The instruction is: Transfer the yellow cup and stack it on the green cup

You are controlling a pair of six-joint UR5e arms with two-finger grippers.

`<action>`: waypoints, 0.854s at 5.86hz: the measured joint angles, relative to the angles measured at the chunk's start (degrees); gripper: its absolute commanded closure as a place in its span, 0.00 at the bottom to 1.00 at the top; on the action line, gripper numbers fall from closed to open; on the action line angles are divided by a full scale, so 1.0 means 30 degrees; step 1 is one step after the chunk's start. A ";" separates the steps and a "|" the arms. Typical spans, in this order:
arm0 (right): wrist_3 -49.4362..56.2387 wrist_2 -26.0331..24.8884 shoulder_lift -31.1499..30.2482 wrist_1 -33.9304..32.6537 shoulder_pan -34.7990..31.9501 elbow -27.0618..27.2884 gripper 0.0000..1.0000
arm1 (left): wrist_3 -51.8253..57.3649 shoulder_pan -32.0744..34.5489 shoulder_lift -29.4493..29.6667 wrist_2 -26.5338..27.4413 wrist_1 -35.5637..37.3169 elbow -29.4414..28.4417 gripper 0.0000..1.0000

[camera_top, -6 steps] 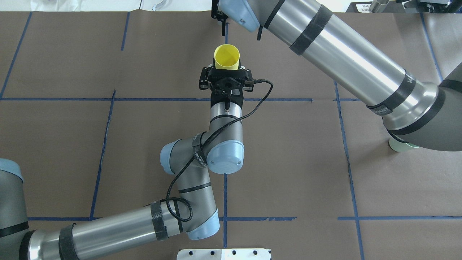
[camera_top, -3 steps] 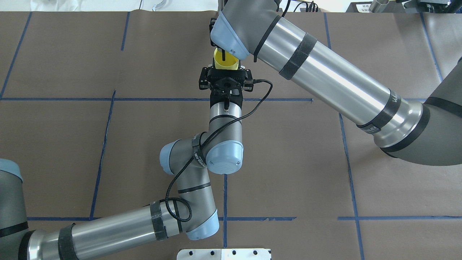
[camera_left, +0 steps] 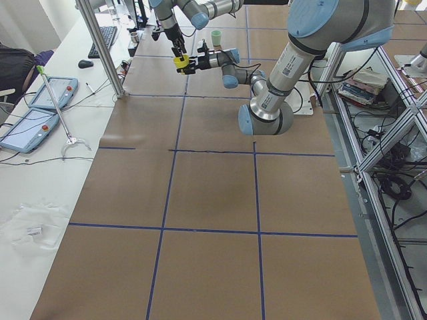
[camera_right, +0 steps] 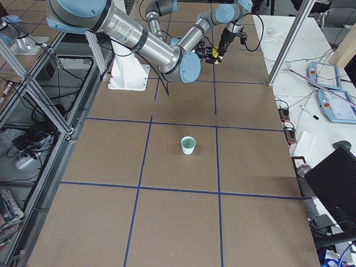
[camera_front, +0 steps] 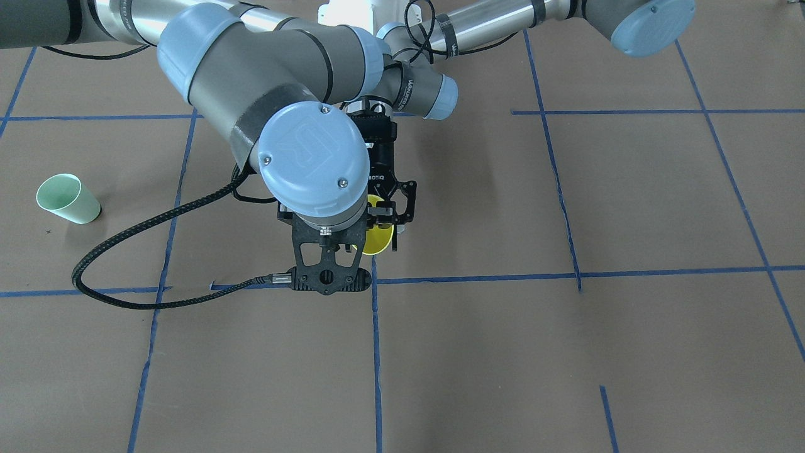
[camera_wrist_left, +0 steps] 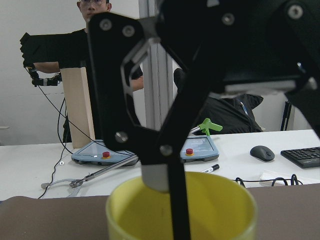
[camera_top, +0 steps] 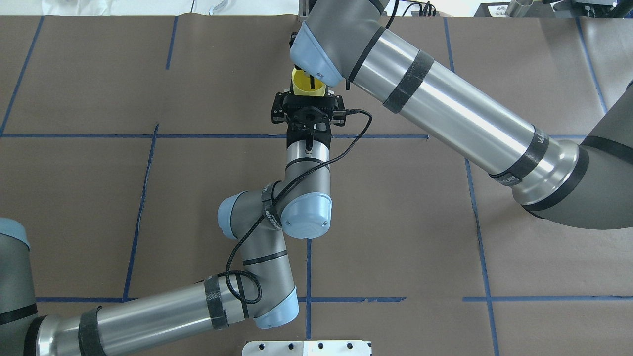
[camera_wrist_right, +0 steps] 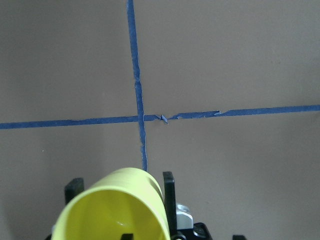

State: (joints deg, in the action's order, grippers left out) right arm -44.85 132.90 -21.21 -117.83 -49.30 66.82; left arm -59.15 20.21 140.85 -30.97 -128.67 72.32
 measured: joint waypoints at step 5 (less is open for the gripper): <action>-0.0081 -0.0004 0.0050 0.0196 0.0008 0.0002 0.52 | 0.0008 0.0000 -0.0134 -0.0142 -0.0102 0.0088 0.58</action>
State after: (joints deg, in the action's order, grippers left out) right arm -45.09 132.88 -21.06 -117.25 -49.28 66.83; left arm -59.13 20.21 140.45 -31.39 -128.98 72.59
